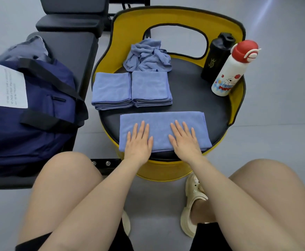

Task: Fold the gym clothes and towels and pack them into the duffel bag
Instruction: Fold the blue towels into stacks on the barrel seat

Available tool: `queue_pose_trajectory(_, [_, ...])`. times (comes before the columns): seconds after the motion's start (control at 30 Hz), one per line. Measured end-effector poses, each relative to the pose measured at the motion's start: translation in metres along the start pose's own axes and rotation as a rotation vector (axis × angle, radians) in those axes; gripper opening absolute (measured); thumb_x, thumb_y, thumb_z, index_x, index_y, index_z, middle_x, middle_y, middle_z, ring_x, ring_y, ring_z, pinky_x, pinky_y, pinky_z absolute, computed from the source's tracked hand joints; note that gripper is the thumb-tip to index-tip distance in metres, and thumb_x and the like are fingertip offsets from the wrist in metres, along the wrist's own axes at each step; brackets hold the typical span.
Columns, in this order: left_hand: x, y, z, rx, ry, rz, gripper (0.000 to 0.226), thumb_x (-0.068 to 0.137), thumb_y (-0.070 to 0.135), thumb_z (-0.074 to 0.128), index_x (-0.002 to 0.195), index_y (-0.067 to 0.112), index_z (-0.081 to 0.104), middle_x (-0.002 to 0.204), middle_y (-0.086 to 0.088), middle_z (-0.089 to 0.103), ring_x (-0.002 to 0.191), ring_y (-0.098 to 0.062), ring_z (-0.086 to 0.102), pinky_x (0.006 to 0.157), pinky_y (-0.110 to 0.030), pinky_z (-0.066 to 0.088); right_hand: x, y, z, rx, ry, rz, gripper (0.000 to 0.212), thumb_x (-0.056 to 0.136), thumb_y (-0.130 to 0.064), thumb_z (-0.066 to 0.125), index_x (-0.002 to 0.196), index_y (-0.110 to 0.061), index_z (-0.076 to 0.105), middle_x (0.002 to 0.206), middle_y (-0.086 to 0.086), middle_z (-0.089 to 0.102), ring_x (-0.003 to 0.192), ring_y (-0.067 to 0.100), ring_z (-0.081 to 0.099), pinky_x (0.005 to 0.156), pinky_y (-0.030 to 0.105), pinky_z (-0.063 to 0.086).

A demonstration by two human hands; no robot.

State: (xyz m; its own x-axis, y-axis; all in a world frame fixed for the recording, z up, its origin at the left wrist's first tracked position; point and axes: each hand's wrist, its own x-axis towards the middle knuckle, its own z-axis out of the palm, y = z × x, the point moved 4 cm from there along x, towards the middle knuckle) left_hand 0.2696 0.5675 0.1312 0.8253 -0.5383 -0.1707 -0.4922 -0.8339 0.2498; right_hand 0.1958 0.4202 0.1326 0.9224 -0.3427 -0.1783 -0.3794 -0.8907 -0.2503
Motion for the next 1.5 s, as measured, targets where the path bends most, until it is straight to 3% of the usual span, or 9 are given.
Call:
queue_pose_trajectory(0.27, [0.021,0.001,-0.015,0.002,0.021,0.004,0.054,0.103,0.029,0.02,0.152,0.018,0.001,0.16,0.003,-0.006,0.147,-0.017,-0.007,0.118,-0.036,-0.001,0.017,-0.01,-0.015,0.093,0.054,0.055,0.053,0.104,-0.039,0.017,0.153,-0.019,0.015,0.161,-0.004,0.007,0.148,0.016,-0.002,0.119,0.036,-0.005])
queue_pose_trajectory(0.37, [0.02,0.016,-0.019,-0.022,0.114,0.052,0.054,0.103,0.023,0.02,0.152,0.017,-0.003,0.16,0.004,-0.007,0.147,-0.014,-0.006,0.118,-0.032,-0.002,0.024,-0.024,-0.024,0.116,0.15,-0.029,0.05,0.105,-0.035,0.02,0.152,-0.017,0.021,0.16,-0.003,0.014,0.148,0.015,0.003,0.118,0.032,-0.005])
queue_pose_trajectory(0.5, [0.035,0.03,-0.022,0.013,0.132,0.138,0.051,0.104,0.022,0.016,0.152,0.017,-0.002,0.16,0.004,-0.007,0.147,-0.012,-0.008,0.118,-0.032,-0.004,0.037,-0.04,-0.022,0.097,0.138,-0.114,0.048,0.105,-0.028,0.02,0.153,-0.018,0.015,0.161,-0.005,0.008,0.148,0.014,-0.002,0.118,0.032,-0.008])
queue_pose_trajectory(0.67, [0.048,0.02,-0.009,0.091,0.024,0.145,0.052,0.104,0.031,0.016,0.152,0.02,-0.001,0.16,0.007,-0.005,0.147,-0.011,-0.006,0.118,-0.035,-0.002,0.047,-0.032,-0.006,0.016,0.027,-0.05,0.05,0.105,-0.034,0.016,0.154,-0.023,0.007,0.161,-0.007,-0.001,0.148,0.016,-0.008,0.117,0.037,-0.009])
queue_pose_trajectory(0.83, [0.055,-0.014,-0.016,0.094,0.054,0.112,0.052,0.103,0.04,0.015,0.152,0.025,0.008,0.16,0.008,0.002,0.147,-0.011,-0.001,0.117,-0.036,-0.001,0.048,0.004,-0.011,-0.023,0.024,0.05,0.053,0.104,-0.042,0.014,0.154,-0.026,0.004,0.161,-0.009,-0.004,0.148,0.015,-0.01,0.118,0.037,-0.009])
queue_pose_trajectory(1.1, [0.05,-0.049,-0.026,-0.068,0.059,-0.022,0.051,0.104,0.03,0.017,0.152,0.017,0.008,0.16,0.003,-0.001,0.147,-0.012,-0.005,0.118,-0.036,0.003,0.036,0.053,-0.021,0.023,0.048,0.208,0.059,0.103,-0.044,0.015,0.154,-0.018,0.002,0.161,-0.001,-0.005,0.148,0.013,-0.006,0.119,0.035,-0.004])
queue_pose_trajectory(1.2, [0.048,-0.053,-0.032,-0.32,0.162,-0.068,0.049,0.103,0.021,0.031,0.15,0.01,0.022,0.159,-0.003,0.011,0.147,-0.014,0.007,0.115,-0.027,0.01,0.035,0.055,-0.023,0.003,0.04,0.226,0.061,0.102,-0.045,0.015,0.153,-0.014,0.001,0.161,0.001,-0.005,0.148,0.014,-0.006,0.12,0.036,-0.004])
queue_pose_trajectory(1.3, [0.044,-0.062,-0.047,-0.572,0.303,-0.246,0.049,0.095,0.013,0.052,0.142,0.007,0.038,0.145,-0.011,0.035,0.134,-0.024,0.034,0.107,-0.026,0.026,0.035,0.042,-0.027,-0.057,0.075,0.215,0.062,0.102,-0.043,0.017,0.153,-0.01,0.004,0.162,0.004,0.001,0.148,0.016,-0.004,0.119,0.036,-0.007])
queue_pose_trajectory(1.5, [0.047,-0.073,-0.051,-0.627,0.215,-0.423,0.045,0.087,0.022,0.066,0.125,0.004,0.049,0.123,-0.015,0.054,0.111,-0.028,0.053,0.084,-0.029,0.039,0.04,-0.006,-0.019,0.013,0.063,-0.009,0.06,0.103,-0.045,0.019,0.154,-0.019,0.003,0.161,-0.005,-0.003,0.148,0.013,-0.01,0.117,0.033,-0.012])
